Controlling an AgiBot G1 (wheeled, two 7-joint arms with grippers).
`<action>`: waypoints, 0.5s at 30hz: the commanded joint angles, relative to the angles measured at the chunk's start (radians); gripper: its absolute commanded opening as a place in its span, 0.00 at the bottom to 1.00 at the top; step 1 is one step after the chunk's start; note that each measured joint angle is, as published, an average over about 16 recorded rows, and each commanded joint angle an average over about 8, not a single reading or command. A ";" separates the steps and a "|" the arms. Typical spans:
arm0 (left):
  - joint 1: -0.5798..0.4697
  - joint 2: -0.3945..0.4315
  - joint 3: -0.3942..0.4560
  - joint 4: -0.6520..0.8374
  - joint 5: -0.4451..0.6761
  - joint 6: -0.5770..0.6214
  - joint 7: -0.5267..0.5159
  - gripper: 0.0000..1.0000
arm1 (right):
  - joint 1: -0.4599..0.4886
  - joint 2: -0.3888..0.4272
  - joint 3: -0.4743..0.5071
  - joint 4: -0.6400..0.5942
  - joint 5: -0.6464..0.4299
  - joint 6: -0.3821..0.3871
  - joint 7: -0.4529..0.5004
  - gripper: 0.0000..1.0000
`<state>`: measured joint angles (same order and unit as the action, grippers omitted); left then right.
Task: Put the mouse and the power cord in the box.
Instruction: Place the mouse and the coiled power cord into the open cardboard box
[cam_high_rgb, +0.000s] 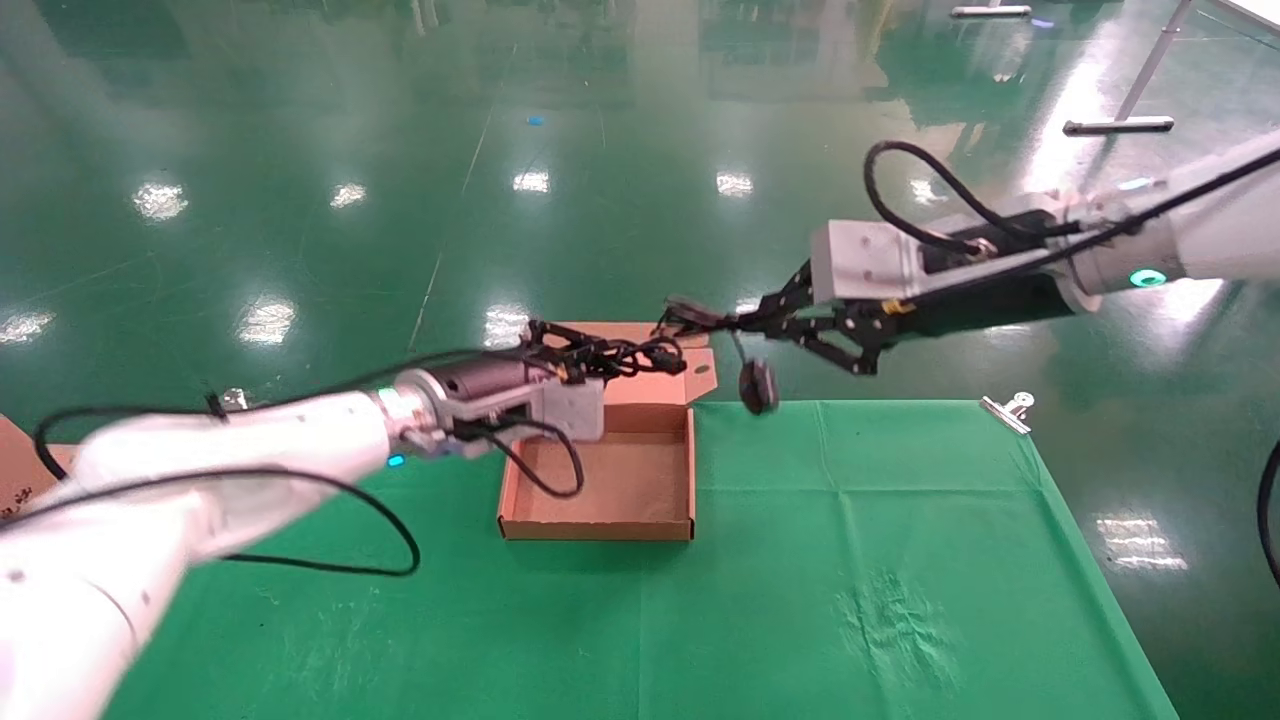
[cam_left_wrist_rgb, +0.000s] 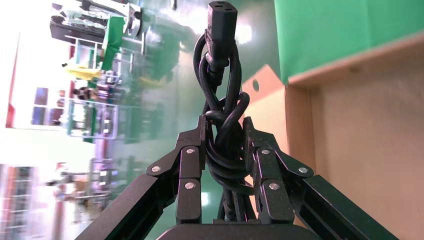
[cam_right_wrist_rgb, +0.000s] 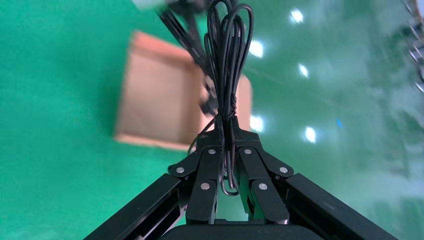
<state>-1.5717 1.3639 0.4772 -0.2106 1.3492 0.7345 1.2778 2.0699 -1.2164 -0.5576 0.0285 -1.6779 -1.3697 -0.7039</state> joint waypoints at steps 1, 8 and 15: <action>0.039 0.006 -0.002 -0.022 -0.017 -0.036 0.057 0.00 | 0.004 0.011 0.005 -0.003 0.008 -0.056 -0.012 0.00; 0.118 0.008 0.074 -0.080 -0.073 -0.092 0.107 0.00 | -0.008 0.036 0.006 -0.015 0.010 -0.067 -0.039 0.00; 0.156 0.006 0.162 -0.118 -0.108 -0.185 0.125 0.00 | -0.022 0.042 0.010 -0.024 0.015 -0.054 -0.047 0.00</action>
<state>-1.4185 1.3699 0.6382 -0.3245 1.2367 0.5663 1.3913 2.0475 -1.1735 -0.5486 0.0050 -1.6642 -1.4255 -0.7526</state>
